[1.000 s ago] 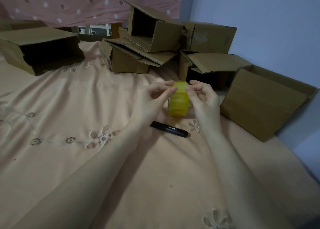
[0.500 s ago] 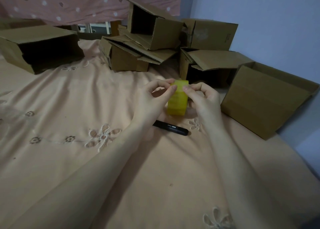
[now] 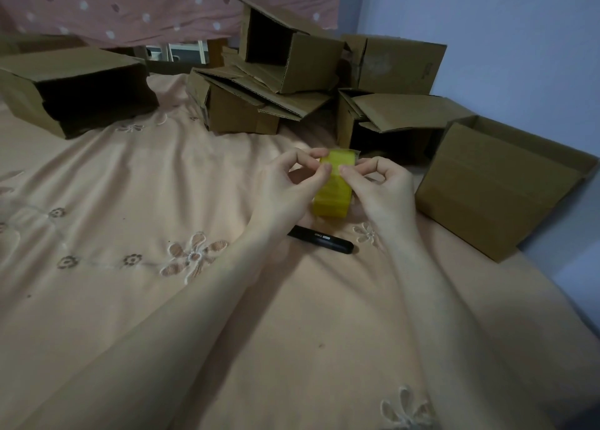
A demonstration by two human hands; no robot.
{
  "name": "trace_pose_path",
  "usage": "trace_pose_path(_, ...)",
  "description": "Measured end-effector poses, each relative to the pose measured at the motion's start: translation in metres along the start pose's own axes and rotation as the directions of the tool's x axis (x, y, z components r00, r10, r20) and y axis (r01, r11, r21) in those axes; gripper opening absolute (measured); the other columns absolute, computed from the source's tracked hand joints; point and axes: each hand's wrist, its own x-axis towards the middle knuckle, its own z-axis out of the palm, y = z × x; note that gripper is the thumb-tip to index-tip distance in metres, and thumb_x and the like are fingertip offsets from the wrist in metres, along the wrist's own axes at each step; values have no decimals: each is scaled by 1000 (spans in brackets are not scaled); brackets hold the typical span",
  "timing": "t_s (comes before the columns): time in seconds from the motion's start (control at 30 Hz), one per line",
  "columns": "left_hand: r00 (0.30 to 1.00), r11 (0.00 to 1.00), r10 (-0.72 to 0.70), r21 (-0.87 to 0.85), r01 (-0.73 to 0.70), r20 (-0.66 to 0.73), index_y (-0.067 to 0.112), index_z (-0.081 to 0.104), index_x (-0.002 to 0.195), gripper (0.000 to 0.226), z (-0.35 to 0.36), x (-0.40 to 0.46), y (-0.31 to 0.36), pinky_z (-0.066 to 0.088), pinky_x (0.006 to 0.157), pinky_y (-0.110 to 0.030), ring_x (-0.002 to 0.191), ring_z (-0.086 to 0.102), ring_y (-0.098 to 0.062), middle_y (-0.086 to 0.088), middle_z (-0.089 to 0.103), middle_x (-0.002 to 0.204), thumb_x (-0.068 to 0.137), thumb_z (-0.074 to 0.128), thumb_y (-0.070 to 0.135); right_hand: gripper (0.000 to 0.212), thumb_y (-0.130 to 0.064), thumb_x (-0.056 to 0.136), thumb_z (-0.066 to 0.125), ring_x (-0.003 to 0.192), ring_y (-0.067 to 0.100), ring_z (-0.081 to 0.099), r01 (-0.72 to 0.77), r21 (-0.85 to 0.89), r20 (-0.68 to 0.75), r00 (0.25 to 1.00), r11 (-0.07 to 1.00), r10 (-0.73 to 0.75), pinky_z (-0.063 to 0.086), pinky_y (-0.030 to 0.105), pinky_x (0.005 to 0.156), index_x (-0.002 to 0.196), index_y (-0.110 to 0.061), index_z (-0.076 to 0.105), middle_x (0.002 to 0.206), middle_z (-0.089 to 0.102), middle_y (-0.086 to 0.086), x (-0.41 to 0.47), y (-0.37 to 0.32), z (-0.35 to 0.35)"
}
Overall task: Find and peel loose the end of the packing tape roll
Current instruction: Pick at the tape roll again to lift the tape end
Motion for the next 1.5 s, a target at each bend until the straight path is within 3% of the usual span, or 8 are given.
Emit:
trace_pose_path(0.17, 1000, 1000, 15, 21, -15, -7, 16, 58, 70, 20, 1, 1, -2, 55, 83, -24, 98, 69, -10, 4, 69, 109, 86, 70, 15, 21, -19, 79, 74, 75, 4, 65, 25, -35, 10, 1000, 999, -25, 54, 30, 72, 66, -15, 57, 104, 65, 11, -1, 0, 0)
trace_pose_path(0.4, 997, 997, 71, -37, -71, -8, 14, 49, 80, 21, 1, 0, -1, 54, 87, -26, 103, 66, -10, -6, 67, 105, 86, 68, 5, 22, -21, 80, 72, 59, -10, 56, 52, -88, -10, 999, 995, -53, 41, 6, 53, 70, -11, 55, 86, 63, 7, -5, -3, 2)
trace_pose_path(0.6, 996, 995, -84, -55, 83, -18, 23, 48, 96, 31, -1, 0, -2, 55, 79, -19, 96, 68, -10, -4, 56, 119, 82, 74, 14, 20, -26, 78, 73, 58, -7, 56, 28, -83, -29, 999, 996, -30, 47, 20, 61, 70, -16, 58, 64, 59, -12, -6, -3, 1)
trace_pose_path(0.7, 982, 983, -183, 35, 182, 34, 15, 62, 104, 27, -3, 4, -3, 55, 88, -35, 97, 68, -16, -9, 70, 105, 82, 73, 28, 25, -27, 74, 76, 66, 5, 59, 15, -76, -51, 998, 997, -19, 52, 31, 68, 70, -21, 53, 67, 61, -8, -5, -2, 1)
trace_pose_path(0.8, 972, 977, -202, 92, 191, 118, 10, 74, 93, 21, -7, 5, -2, 53, 90, -48, 86, 66, -20, -16, 74, 94, 88, 67, 28, 46, -26, 71, 79, 70, 15, 58, -64, -6, -2, 998, 998, 64, 54, 43, 72, 77, -25, 34, 68, 55, -3, -1, -1, -2)
trace_pose_path(0.93, 979, 985, -144, 114, 128, 144, 14, 76, 89, 20, -8, 2, -2, 53, 90, -51, 86, 67, -18, -11, 75, 91, 93, 61, 27, 42, -24, 75, 76, 70, 12, 60, -111, 53, 64, 992, 992, 108, 50, 33, 57, 82, -26, 34, 74, 64, -7, -3, -1, -2)
trace_pose_path(1.23, 983, 980, -147, 150, 130, 111, 18, 70, 65, 31, -2, -2, -1, 46, 67, -33, 66, 55, -8, 9, 60, 60, 90, 60, 34, 31, -9, 84, 66, 70, 18, 60, -43, 161, 138, 990, 986, 21, 48, 34, 62, 86, -24, 39, 78, 65, 4, -7, -1, 4)
trace_pose_path(1.5, 993, 977, -52, 213, 29, 102, 1, 64, 67, 53, -1, 2, -2, 40, 59, -45, 60, 44, -15, -8, 50, 59, 85, 59, 51, 31, -5, 88, 57, 60, 16, 51, 139, 108, 95, 984, 984, -150, 42, 36, 58, 87, -25, 33, 61, 53, -8, -9, 5, 9)
